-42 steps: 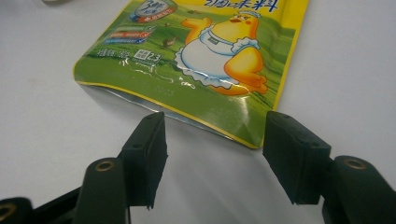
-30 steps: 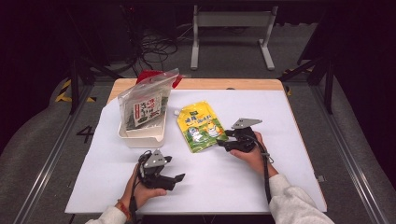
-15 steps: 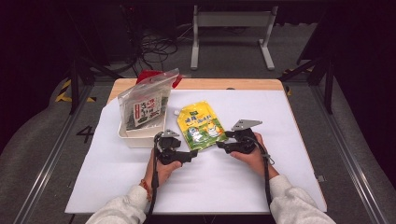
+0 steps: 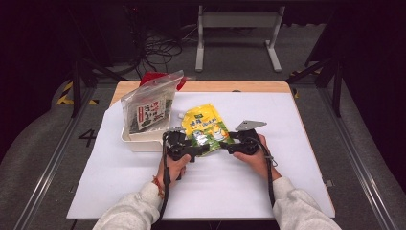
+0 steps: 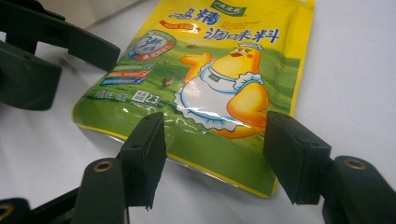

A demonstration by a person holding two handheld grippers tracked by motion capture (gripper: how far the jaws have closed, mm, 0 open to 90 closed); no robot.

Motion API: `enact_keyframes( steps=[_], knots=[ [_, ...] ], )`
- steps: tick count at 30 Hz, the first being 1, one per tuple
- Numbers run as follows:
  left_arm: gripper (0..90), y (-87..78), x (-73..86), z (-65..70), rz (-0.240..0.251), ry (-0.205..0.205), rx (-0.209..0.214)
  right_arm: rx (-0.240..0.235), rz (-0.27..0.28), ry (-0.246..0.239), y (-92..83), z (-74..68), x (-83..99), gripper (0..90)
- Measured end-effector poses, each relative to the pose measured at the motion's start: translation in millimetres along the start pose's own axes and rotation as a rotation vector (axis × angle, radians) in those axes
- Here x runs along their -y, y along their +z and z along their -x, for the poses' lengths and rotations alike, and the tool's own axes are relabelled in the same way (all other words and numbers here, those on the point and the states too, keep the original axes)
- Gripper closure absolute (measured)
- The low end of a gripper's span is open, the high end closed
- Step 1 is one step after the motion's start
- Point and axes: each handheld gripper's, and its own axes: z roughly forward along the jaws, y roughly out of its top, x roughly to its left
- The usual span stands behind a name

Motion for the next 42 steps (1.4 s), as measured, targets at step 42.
enact_keyframes(
  steps=[42],
  knots=[
    [11.4, 16.8, -14.7, -3.1, 0.001, -0.012, 0.031, 0.16, -0.145, -0.481, 7.9, -36.9, -6.7, 55.6]
  ],
)
